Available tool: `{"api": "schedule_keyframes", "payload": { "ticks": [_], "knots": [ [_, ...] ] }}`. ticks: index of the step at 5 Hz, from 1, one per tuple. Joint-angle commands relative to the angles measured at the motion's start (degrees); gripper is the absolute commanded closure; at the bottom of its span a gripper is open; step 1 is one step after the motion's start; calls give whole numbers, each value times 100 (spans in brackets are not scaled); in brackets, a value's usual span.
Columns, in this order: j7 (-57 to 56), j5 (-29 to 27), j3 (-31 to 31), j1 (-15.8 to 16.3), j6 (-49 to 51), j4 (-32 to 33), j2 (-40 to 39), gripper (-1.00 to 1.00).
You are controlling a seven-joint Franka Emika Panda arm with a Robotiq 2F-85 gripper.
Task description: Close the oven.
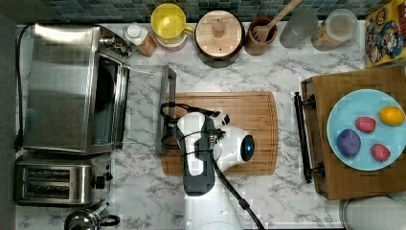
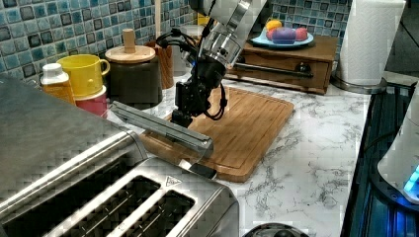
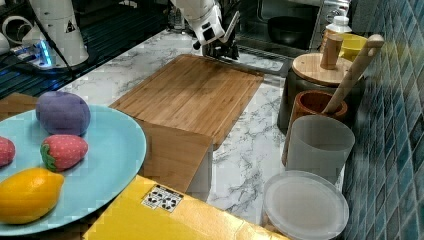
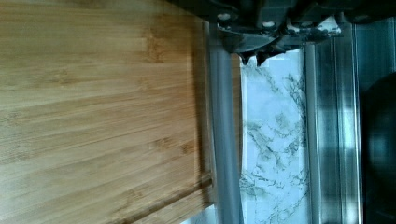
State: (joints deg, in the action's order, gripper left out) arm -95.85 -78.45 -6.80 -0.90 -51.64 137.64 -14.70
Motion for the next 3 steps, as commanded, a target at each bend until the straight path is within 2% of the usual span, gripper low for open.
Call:
{"api": "schedule_keyframes", "payload": {
  "ticks": [1, 2, 3],
  "knots": [
    [1107, 836, -807, 700, 315, -1101, 1094, 100],
    [2036, 2000, -967, 871, 132, -1342, 1104, 100],
    [2895, 2756, -1098, 980, -125, -1500, 1182, 100]
  ]
}}
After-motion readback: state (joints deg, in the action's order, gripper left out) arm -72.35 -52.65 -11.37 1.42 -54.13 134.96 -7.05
